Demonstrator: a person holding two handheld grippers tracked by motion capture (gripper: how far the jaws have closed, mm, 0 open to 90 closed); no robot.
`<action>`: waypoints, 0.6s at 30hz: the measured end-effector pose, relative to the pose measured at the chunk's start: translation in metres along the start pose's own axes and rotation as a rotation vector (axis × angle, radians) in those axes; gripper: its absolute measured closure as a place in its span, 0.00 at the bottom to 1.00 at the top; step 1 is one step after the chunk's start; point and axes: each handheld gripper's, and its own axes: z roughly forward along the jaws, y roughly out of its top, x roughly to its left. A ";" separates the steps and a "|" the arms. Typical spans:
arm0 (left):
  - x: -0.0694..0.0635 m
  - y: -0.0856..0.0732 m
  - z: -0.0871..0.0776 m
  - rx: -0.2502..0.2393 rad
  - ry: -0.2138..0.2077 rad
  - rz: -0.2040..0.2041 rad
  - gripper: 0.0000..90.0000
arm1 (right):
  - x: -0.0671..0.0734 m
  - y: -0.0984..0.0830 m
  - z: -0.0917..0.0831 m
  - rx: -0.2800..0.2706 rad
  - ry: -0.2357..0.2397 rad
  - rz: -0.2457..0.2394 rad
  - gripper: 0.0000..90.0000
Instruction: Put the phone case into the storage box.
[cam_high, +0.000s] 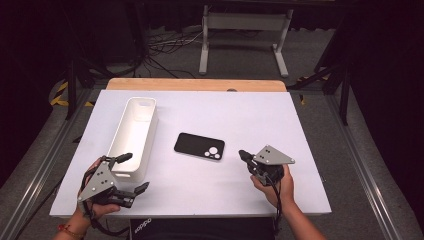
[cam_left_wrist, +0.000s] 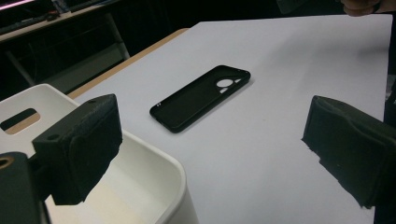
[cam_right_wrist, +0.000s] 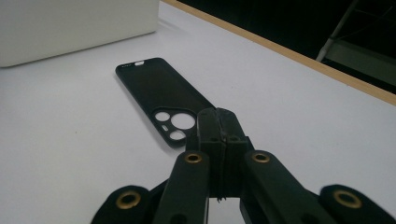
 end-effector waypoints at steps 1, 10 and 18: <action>0.000 0.000 0.000 0.004 0.006 0.002 0.06 | 0.000 0.002 0.002 0.003 0.000 -0.006 1.00; 0.002 0.000 0.000 0.001 -0.005 0.007 0.06 | 0.000 0.024 0.024 -0.005 0.020 -0.019 1.00; 0.002 -0.002 0.000 0.003 -0.007 0.000 0.06 | 0.002 0.043 0.055 0.002 0.049 -0.006 1.00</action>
